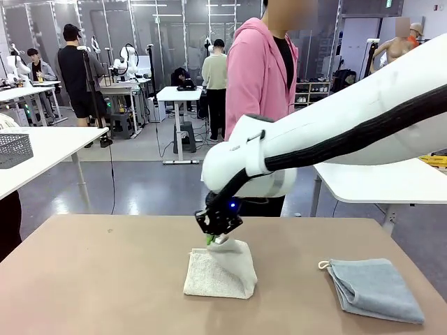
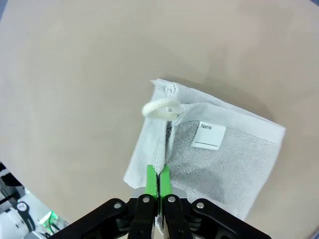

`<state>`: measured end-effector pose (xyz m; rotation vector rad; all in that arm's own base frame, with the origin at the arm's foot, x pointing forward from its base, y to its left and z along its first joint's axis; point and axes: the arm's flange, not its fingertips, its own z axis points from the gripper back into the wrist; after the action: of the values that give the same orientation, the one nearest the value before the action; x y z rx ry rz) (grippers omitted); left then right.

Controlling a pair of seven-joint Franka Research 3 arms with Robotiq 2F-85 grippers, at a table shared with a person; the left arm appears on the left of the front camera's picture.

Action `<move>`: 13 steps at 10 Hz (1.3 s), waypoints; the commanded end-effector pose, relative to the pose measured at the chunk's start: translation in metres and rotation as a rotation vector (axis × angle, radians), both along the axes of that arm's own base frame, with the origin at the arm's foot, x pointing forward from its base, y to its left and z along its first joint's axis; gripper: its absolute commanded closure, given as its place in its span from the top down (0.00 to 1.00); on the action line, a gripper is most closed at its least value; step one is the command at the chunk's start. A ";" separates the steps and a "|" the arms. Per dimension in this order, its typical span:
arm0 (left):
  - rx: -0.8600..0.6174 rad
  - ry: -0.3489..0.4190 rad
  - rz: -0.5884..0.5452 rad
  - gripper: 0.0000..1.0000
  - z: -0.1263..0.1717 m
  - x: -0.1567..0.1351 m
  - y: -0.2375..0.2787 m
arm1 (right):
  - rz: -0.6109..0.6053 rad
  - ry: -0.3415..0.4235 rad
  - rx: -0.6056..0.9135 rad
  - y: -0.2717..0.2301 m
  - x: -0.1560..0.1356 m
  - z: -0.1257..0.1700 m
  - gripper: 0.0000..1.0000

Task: Fold the towels and place them in the basket.
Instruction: When a person lays out a Towel with hook on the table, fold it in half twice.

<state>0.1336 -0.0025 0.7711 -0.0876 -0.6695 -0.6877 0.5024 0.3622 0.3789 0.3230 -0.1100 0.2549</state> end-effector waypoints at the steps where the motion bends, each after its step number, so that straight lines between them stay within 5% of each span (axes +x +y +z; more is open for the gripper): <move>1: 0.001 -0.006 -0.009 1.00 0.002 -0.002 0.000 | -0.044 0.024 -0.022 0.031 0.014 -0.007 0.00; 4: 0.001 -0.006 -0.009 1.00 0.002 -0.002 0.000 | -0.061 0.043 -0.047 0.047 0.017 -0.021 0.00; 5: 0.001 -0.006 -0.009 1.00 0.002 -0.002 0.000 | -0.065 0.042 -0.048 0.048 0.018 -0.022 0.50; 6: 0.001 -0.006 -0.009 1.00 0.002 -0.002 0.000 | -0.079 0.032 -0.042 0.045 0.016 -0.020 0.51; 7: 0.001 -0.006 -0.009 1.00 0.002 -0.002 0.000 | -0.084 0.031 -0.034 0.042 0.015 -0.019 0.99; 10: 0.001 -0.006 -0.009 1.00 0.002 -0.002 0.000 | -0.088 0.026 -0.021 0.035 0.008 -0.017 1.00; 11: 0.001 -0.006 -0.009 1.00 0.002 -0.002 0.000 | -0.091 0.027 -0.013 0.031 0.005 -0.016 0.84; 13: 0.001 -0.006 -0.009 1.00 0.002 -0.002 0.000 | -0.093 0.014 0.001 0.023 0.000 -0.013 1.00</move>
<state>0.1337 -0.0025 0.7710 -0.0877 -0.6693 -0.6878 0.5147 0.3971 0.3649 0.3082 -0.0911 0.1872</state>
